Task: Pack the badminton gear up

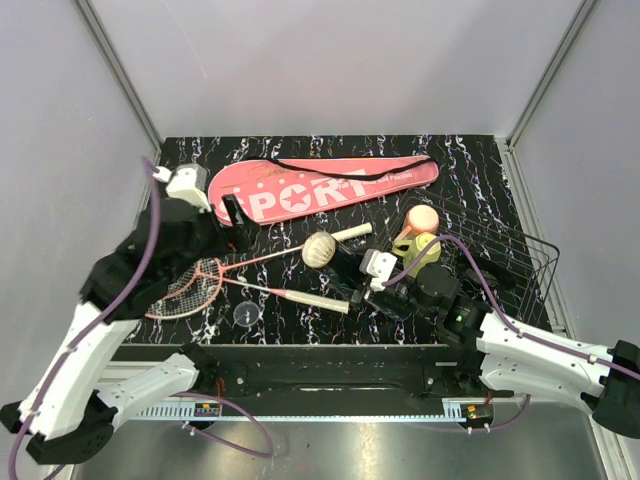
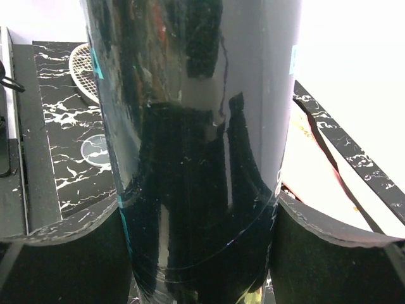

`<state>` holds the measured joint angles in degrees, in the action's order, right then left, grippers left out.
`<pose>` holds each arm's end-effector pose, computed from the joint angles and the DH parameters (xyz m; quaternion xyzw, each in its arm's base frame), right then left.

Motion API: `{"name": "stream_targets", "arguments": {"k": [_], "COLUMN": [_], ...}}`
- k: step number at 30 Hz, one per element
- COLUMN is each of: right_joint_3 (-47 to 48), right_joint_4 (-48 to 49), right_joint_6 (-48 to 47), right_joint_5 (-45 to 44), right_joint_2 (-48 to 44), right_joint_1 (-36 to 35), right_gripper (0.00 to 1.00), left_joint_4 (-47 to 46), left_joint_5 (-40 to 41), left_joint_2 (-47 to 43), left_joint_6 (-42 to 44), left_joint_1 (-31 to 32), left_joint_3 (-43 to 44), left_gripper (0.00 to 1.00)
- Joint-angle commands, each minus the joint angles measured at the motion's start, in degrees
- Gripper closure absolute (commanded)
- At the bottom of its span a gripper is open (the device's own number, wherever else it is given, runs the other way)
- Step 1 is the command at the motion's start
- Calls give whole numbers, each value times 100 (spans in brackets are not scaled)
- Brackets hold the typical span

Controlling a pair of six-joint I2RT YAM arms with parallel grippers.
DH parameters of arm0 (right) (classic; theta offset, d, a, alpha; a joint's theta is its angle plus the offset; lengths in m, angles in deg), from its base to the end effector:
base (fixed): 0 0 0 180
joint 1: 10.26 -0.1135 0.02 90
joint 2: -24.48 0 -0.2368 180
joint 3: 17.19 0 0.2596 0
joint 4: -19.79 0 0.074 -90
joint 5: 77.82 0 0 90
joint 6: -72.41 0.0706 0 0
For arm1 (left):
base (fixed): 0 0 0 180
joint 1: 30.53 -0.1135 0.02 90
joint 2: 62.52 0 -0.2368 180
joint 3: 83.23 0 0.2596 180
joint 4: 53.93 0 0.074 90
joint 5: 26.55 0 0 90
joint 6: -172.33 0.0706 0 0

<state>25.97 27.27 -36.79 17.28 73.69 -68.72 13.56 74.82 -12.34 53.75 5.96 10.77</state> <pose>0.1347 0.2315 0.2690 -0.4622 0.5234 0.2695 0.6632 0.1585 -0.0999 0.4176 0.0034 0.8347 -0.2229 0.5035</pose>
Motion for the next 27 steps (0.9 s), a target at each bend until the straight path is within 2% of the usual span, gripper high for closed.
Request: {"name": "stream_targets", "arguments": {"k": [1,5,8,11,13,18,26,27], "right_joint_3": [-80,-132,-168,-220,-220,-220,-229,-238], "right_joint_4": [183,157,113,131,122,122,8,-1], "right_joint_6": [136,154,171,180,189,197,215,215], "right_joint_5": [-282,-326,-352,-370,-361,-343,-396,-396], "right_joint_2": [-166,-280,-350,-404,-421,-395,-465,-474], "right_joint_1": [-25,-25,-25,-26,-25,-25,-26,-34], "right_gripper": [59,58,58,58,58,58,58,58], "left_joint_4": [733,161,-236,-551,-868,-1167,-1607,-1694], "left_joint_5": [719,226,128,41,-39,338,418,435], "left_joint_2": [362,388,493,923,1362,2162,2602,2664], "left_joint_6": [-1533,-2423,-3029,-3268,-3233,-3417,-3690,-3699], "left_joint_1": [-204,-221,-212,-212,-186,-81,-81,-72], "left_joint_3": [-1223,-2707,-3421,-3896,-4073,-4118,-4320,-4355], "left_gripper": [9,14,16,16,18,40,50,54]}}
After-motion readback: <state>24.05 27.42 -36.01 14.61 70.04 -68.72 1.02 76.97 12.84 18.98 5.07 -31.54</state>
